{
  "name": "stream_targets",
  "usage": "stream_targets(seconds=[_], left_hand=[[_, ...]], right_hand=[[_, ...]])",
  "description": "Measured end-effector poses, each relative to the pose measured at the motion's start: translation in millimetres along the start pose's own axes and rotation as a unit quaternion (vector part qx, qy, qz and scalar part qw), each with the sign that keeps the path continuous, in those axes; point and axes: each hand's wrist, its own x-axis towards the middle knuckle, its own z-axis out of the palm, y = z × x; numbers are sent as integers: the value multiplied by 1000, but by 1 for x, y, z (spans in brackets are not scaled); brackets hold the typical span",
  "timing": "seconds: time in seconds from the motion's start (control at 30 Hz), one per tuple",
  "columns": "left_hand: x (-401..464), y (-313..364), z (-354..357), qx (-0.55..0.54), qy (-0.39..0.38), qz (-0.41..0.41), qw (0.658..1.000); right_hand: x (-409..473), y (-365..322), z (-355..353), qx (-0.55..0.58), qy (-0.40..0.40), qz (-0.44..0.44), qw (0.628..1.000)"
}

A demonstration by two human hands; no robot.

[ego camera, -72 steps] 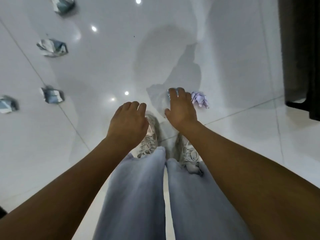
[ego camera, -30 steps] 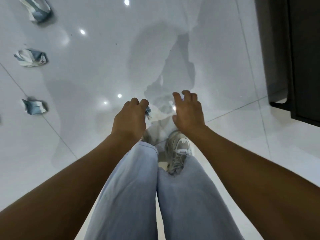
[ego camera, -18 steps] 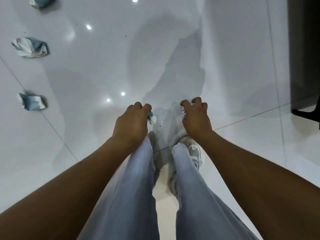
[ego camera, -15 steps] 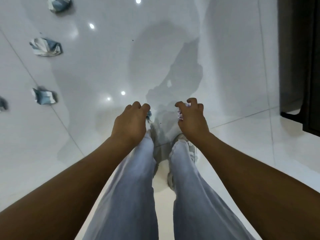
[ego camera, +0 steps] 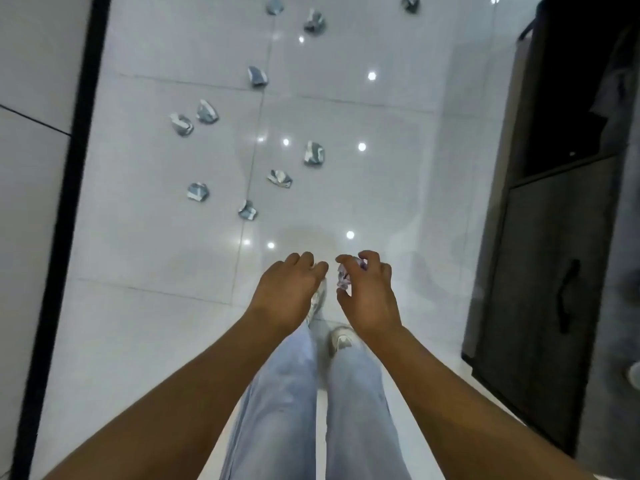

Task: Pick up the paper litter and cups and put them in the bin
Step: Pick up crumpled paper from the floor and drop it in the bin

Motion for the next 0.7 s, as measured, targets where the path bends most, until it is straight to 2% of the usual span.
stream_targets(seconds=[0.13, 0.3, 0.47, 0.7], left_hand=[[-94, 1, -56, -42, 66, -81, 994], [-228, -8, -83, -101, 131, -222, 961], [-369, -17, -64, -185, 187, -388, 883], [-581, 1, 43, -274, 223, -563, 747]], right_hand=[[-56, -65, -41, -97, -16, -119, 988], [-130, -155, -47, -209, -65, -249, 943], [-215, -246, 1, -280, -111, -375, 877], [-387, -322, 141, -332, -192, -527, 758]])
